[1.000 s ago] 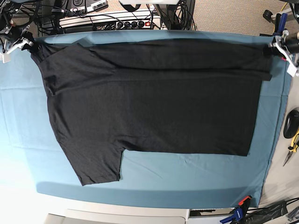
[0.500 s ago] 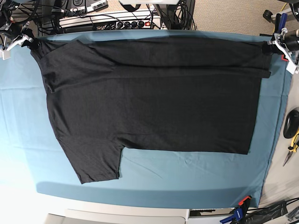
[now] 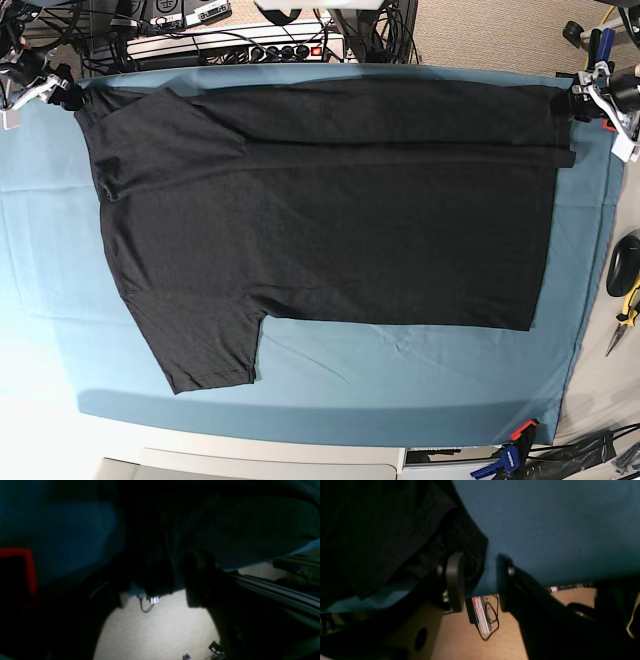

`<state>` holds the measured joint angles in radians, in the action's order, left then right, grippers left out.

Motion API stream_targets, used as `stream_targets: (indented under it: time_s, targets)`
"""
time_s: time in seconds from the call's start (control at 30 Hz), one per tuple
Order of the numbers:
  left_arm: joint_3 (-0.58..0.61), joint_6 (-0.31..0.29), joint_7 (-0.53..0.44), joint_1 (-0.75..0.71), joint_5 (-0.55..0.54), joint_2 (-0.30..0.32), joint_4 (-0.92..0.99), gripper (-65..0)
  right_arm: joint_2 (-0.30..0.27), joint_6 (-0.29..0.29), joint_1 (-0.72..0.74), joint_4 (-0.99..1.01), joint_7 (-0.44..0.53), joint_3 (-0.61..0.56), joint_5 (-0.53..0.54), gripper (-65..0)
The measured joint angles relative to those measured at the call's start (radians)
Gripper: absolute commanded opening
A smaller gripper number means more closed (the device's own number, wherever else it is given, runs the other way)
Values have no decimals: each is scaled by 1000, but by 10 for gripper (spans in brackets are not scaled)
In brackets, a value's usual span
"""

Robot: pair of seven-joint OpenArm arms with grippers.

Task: Fold the T-shirt properly
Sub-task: 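Release the folded edge and raise both grippers, then move both grippers to the hem corners of the shirt and grasp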

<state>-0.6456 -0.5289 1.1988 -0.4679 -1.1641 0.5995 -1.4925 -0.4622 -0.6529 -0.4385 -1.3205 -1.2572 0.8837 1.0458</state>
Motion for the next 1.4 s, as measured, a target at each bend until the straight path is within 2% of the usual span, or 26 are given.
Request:
stream_targets:
  time_s: [0.17, 0.27, 0.4, 0.47, 0.6, 0.67, 0.7, 0.77, 0.9, 0.97, 1.03, 1.17, 1.23, 1.3, 1.4]
  targets:
    - [-4, 0, 1, 0, 0, 0, 0, -302, -1, 0, -1, 0, 31, 0, -27, -416]
    - [-29, 1, 8, 0, 21, 1, -5, -302, -5, -1, 24, 0, 65, 28, -135, -416]
    - [-116, 11, 26, -6, 61, 12, -47, -302, -34, 20, 52, 15, 59, 100, -252, -416]
    - [-164, 8, 19, -3, 60, 24, -81, -302, -52, 27, 76, 23, 72, 141, -266, -416]
    - [-217, 8, -8, -2, 38, 37, -162, -302, -117, 26, 228, 21, 162, 174, -251, -416]
    - [-218, -19, -27, -3, 38, 33, -200, -302, -136, 24, 328, 19, 182, 165, -254, -416]
    - [-217, -27, -39, -3, 36, 33, -218, -302, -140, 24, 378, 19, 188, 143, -296, -416]
    - [-217, -26, -63, 1, 38, 35, -248, -302, -143, 36, 489, 27, 220, 68, -455, -416]
    - [-217, -11, -101, 3, 79, 39, -290, -302, -148, 99, 742, 137, 354, -161, -602, -413]
    - [-217, 1, -100, 4, 103, 39, -290, -302, -151, 114, 882, 259, 399, -277, -642, -404]
    - [-217, 0, -100, 3, 106, 38, -290, -302, -143, 145, 1022, 414, 468, -383, -690, -369]
    - [-217, 0, -100, 3, 109, 39, -290, -302, -105, 239, 1268, 748, 672, -546, -844, -358]
    - [-217, 0, -100, 3, 110, 38, -290, -302, -77, 290, 1344, 893, 749, -605, -928, -358]
    - [-217, 0, -98, 3, 129, 37, -290, -302, -41, 337, 1357, 983, 829, -639, -967, -359]
    - [-217, 0, -99, 3, 131, 36, -290, -302, 22, 381, 1312, 1027, 844, -656, -1004, -359]
